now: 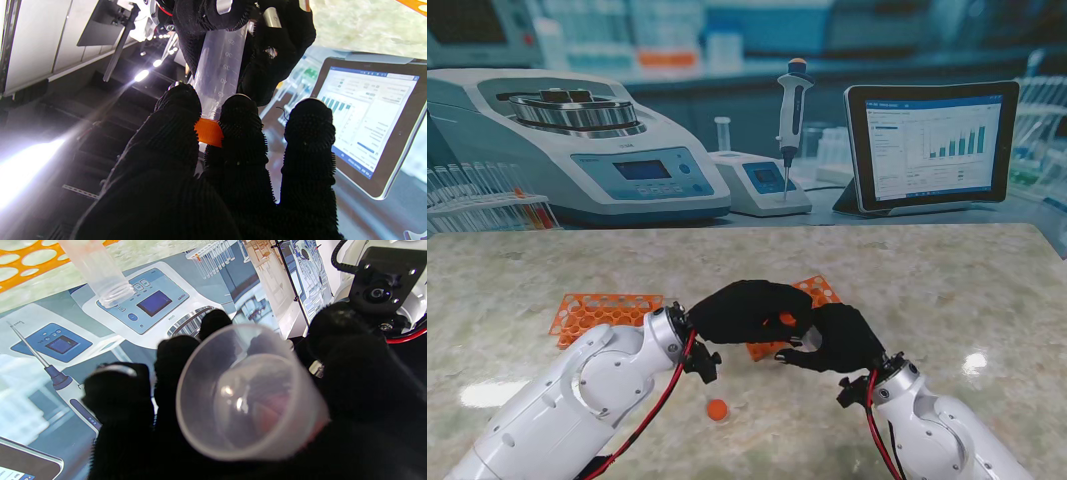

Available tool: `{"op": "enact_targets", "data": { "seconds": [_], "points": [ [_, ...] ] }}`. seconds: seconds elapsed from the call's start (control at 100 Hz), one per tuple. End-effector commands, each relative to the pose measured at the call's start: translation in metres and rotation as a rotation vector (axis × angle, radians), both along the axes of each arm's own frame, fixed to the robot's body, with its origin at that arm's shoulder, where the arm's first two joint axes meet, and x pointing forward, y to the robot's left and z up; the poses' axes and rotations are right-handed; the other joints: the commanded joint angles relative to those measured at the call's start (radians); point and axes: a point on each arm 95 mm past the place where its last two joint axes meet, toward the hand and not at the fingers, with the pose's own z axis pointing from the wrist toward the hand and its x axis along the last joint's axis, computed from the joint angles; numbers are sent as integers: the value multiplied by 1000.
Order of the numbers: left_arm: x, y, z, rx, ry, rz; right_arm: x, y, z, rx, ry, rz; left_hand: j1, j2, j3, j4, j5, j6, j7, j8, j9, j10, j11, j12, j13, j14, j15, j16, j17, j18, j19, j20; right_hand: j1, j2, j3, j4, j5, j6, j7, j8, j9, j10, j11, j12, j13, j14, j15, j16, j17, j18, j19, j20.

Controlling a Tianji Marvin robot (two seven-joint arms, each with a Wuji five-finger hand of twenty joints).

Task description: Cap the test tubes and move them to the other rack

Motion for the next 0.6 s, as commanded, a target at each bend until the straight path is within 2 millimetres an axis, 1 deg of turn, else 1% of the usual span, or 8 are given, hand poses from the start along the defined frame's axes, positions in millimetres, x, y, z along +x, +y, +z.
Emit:
{"op": "enact_targets", "data": {
  "seconds": [0.0, 0.09, 0.15, 0.21, 0.38, 0.4, 0.51, 0.59],
  "points": [
    [-1, 1, 3, 1, -11, -2, -2, 4, -1, 5, 4, 5, 177, 198, 309, 66, 126, 16, 180, 66, 182, -96, 314, 33, 23, -43, -45, -6, 18, 17, -11, -23, 47, 24, -11, -35, -41, -96, -26, -82, -31, 34, -45, -32, 28, 10, -84, -20, -24, 25, -53, -15],
    [-2, 2, 6, 0, -20, -1, -2, 4, -1, 3, 2, 4, 177, 196, 309, 67, 130, 16, 179, 66, 185, -96, 312, 30, 25, -42, -49, -6, 19, 19, -14, -23, 49, 26, -13, -35, -72, -82, -38, -201, -60, 42, -102, -69, 24, 34, -225, -44, -89, 46, -124, -8],
    [-2, 2, 8, -1, -27, -1, -2, 4, -1, 1, 1, 3, 177, 195, 309, 67, 131, 15, 179, 67, 185, -96, 312, 30, 25, -42, -50, -5, 19, 19, -15, -23, 46, 27, -12, -36, -86, -72, -49, -257, -77, 54, -131, -89, 18, 44, -299, -51, -122, 55, -154, -6],
    [-2, 2, 9, -1, -33, -2, -1, 4, -2, -2, 0, 4, 177, 195, 309, 67, 132, 17, 178, 67, 185, -96, 312, 31, 25, -42, -50, -4, 19, 20, -16, -22, 46, 28, -14, -36, -98, -59, -49, -312, -92, 52, -156, -108, 9, 53, -373, -43, -159, 64, -182, -2],
    [-4, 3, 15, 1, -50, -7, -1, 4, -2, -8, 3, 5, 177, 194, 309, 67, 135, 15, 177, 68, 186, -97, 311, 31, 26, -42, -51, -3, 18, 21, -20, -22, 38, 40, -15, -33, -121, -15, -93, -405, -123, 59, -202, -141, -39, 71, -463, -46, -236, 86, -225, -13],
    [-4, 3, 15, 2, -51, -8, -1, 4, -2, -9, 4, 5, 177, 195, 310, 67, 135, 14, 177, 68, 185, -96, 311, 31, 25, -42, -51, -2, 18, 21, -20, -22, 37, 42, -14, -32, -122, -9, -99, -414, -127, 67, -206, -145, -43, 72, -471, -47, -243, 88, -229, -14],
    [-5, 3, 18, 6, -57, -10, 0, 4, -3, -12, 9, 4, 177, 193, 310, 67, 137, 16, 176, 69, 185, -95, 311, 33, 25, -41, -53, -2, 17, 22, -24, -22, 25, 57, -11, -28, -124, 34, -154, -465, -148, 78, -238, -170, -77, 85, -517, -58, -290, 102, -253, -24],
    [-5, 4, 20, 6, -62, -10, 0, 4, -3, -15, 11, 4, 177, 193, 310, 66, 138, 15, 176, 70, 184, -96, 310, 34, 25, -37, -56, -2, 17, 22, -25, -22, 16, 69, -6, -21, -118, 72, -206, -499, -158, 73, -259, -190, -94, 92, -542, -66, -316, 111, -263, -30]
  ]
}}
